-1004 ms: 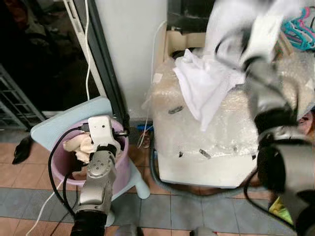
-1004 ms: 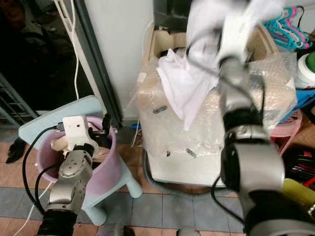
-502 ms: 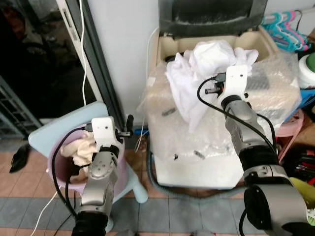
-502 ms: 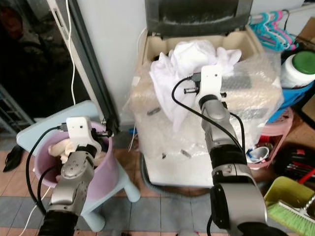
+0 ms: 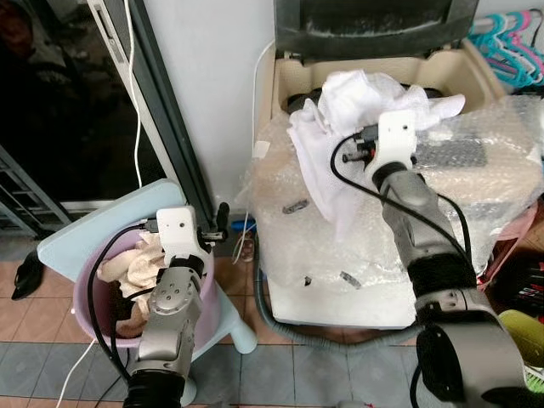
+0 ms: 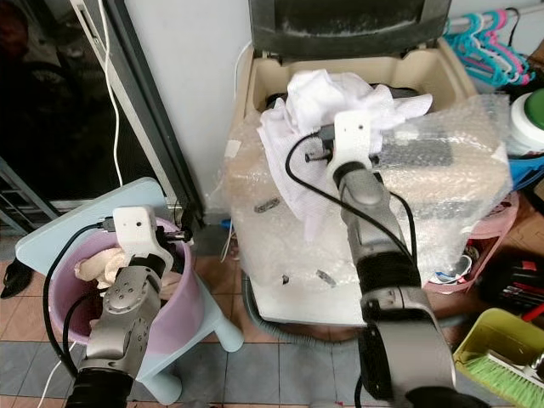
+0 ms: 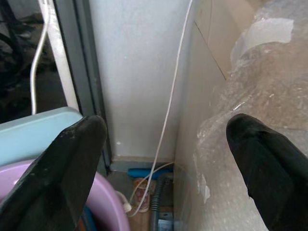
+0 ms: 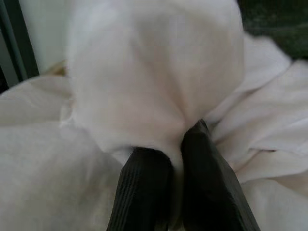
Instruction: Clothes washing
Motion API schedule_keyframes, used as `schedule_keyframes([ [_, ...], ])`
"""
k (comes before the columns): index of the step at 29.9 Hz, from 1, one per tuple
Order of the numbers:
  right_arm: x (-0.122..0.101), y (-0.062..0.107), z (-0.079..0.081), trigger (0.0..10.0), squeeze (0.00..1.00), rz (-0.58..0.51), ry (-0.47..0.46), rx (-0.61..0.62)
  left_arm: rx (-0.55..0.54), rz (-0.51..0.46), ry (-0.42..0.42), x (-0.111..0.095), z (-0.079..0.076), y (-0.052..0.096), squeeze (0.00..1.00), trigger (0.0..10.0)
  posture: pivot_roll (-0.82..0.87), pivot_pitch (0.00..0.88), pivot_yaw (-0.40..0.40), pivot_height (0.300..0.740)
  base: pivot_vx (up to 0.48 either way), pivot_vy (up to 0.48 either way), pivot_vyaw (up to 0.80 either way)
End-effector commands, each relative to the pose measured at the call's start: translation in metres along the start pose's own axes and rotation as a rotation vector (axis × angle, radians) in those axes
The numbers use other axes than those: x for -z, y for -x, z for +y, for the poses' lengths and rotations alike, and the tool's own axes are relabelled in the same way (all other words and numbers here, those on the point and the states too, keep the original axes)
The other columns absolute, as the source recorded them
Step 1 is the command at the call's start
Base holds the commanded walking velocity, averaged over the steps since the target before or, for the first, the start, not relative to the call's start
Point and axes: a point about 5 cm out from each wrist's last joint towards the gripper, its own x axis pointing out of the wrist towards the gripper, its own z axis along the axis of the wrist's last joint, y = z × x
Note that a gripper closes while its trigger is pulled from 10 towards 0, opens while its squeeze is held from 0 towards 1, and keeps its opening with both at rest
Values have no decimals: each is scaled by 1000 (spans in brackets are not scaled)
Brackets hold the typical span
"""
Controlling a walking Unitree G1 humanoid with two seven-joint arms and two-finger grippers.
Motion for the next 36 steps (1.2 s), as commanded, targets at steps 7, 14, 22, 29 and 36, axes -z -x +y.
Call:
schedule_keyframes([
  [7,-33,-12,-18,10000,1000,-122,-51,150,-19,-12,19,-2,-2,2,0,10000,-94,0,91,740,198,0,0],
  [14,-39,3,-25,10000,1000,-232,26,92,-43,2,16,1,2,5,0,10000,-90,0,82,740,0,0,0],
  [22,-16,51,-2,10000,1000,-274,42,-211,-46,18,14,3,2,5,0,10000,-109,0,93,740,0,0,0],
  [29,16,77,21,10000,1000,-174,102,-392,-38,22,7,3,0,4,0,10000,-119,0,103,740,0,0,0],
  [36,20,89,41,10000,1000,-186,105,-424,-105,3,-25,-1,5,3,0,10000,-108,0,98,740,0,0,0],
])
